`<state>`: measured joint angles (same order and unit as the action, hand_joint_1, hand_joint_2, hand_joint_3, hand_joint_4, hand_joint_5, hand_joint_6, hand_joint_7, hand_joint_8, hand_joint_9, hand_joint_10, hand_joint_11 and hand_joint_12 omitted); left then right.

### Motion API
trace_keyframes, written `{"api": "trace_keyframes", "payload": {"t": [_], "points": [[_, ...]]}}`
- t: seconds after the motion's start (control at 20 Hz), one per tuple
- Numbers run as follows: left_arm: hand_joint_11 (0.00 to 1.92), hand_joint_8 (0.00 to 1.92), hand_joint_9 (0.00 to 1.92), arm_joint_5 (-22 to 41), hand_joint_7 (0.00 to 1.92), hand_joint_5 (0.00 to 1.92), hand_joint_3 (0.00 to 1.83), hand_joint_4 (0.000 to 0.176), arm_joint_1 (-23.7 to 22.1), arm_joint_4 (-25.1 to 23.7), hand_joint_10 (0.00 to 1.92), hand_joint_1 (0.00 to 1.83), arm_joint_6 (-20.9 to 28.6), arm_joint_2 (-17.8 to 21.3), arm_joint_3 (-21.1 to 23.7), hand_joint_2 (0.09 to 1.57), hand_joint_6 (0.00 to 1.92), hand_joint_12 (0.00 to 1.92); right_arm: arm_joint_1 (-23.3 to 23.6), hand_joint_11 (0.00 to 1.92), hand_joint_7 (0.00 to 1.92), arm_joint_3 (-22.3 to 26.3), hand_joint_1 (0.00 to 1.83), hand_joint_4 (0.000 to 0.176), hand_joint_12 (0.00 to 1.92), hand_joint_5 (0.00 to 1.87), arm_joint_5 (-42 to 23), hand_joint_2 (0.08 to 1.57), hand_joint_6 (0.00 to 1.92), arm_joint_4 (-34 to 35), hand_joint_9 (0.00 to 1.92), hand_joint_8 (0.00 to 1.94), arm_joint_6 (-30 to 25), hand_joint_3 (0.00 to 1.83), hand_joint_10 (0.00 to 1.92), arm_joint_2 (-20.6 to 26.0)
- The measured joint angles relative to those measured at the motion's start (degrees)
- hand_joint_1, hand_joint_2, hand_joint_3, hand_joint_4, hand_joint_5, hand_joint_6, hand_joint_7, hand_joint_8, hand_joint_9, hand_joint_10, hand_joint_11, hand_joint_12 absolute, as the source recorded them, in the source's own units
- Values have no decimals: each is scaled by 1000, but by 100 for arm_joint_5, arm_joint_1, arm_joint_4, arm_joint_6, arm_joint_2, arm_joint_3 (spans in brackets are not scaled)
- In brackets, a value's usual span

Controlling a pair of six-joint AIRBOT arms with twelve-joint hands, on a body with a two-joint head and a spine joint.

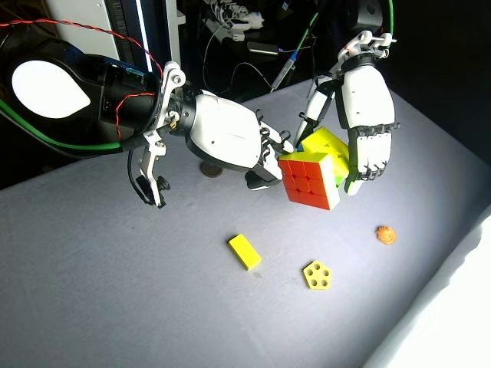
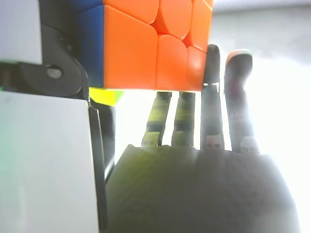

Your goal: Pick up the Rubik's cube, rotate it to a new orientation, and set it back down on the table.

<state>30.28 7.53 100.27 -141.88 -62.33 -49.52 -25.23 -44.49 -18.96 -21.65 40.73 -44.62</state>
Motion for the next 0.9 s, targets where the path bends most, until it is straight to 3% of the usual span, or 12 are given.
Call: {"api": "trace_keyframes", "payload": {"t": [0.15, 0.25, 0.35, 0.45, 0.65, 0.75, 0.9], "points": [[302, 1921, 262, 37, 454, 401, 2, 0, 0, -17, 1921, 976, -17, 0, -13, 1453, 1757, 1921, 0, 378, 526, -81, 10, 0, 1921, 225, 35, 1280, 3, 85, 477, 1117, 4, 1, 1664, -81], [284, 1921, 239, 42, 436, 381, 4, 10, -4, -7, 1921, 954, 17, 0, -35, 1466, 1809, 1921, 0, 454, 525, -164, 7, 0, 1921, 214, 175, 1288, 1, 107, 476, 1132, 9, 3, 1686, -197], [314, 1921, 268, 31, 451, 387, 0, 0, -11, -31, 1921, 968, 31, 0, -35, 1461, 1782, 1921, 0, 426, 564, -234, 44, 0, 1921, 250, 354, 1273, 18, 138, 515, 1096, 24, 0, 1604, -297], [320, 1921, 266, 63, 446, 397, 0, 2, -11, -37, 1921, 969, 28, 0, -35, 1459, 1775, 1921, 0, 429, 585, -267, 54, 0, 1921, 257, 422, 1272, 17, 501, 540, 1052, 380, 0, 1567, -356], [327, 1921, 279, 70, 475, 425, 0, 0, -11, -39, 1911, 1006, 28, 7, -37, 1439, 1694, 1921, 0, 408, 555, -269, 33, 0, 1921, 230, 376, 1283, 8, 564, 523, 1088, 459, 1, 1598, -369], [320, 1921, 264, 74, 460, 388, 3, 0, -11, -48, 1921, 976, 28, 7, -48, 1455, 1763, 1921, 0, 383, 556, -280, 5, 0, 1921, 226, 286, 1287, 6, 938, 504, 1079, 798, 2, 1617, -400], [311, 1921, 272, 92, 480, 419, 0, 0, -11, -59, 1921, 1005, 26, 11, -48, 1439, 1698, 1921, 0, 437, 577, -334, 0, 0, 1921, 217, 214, 1289, 1, 1226, 548, 1057, 1128, 0, 1583, -505]]}}
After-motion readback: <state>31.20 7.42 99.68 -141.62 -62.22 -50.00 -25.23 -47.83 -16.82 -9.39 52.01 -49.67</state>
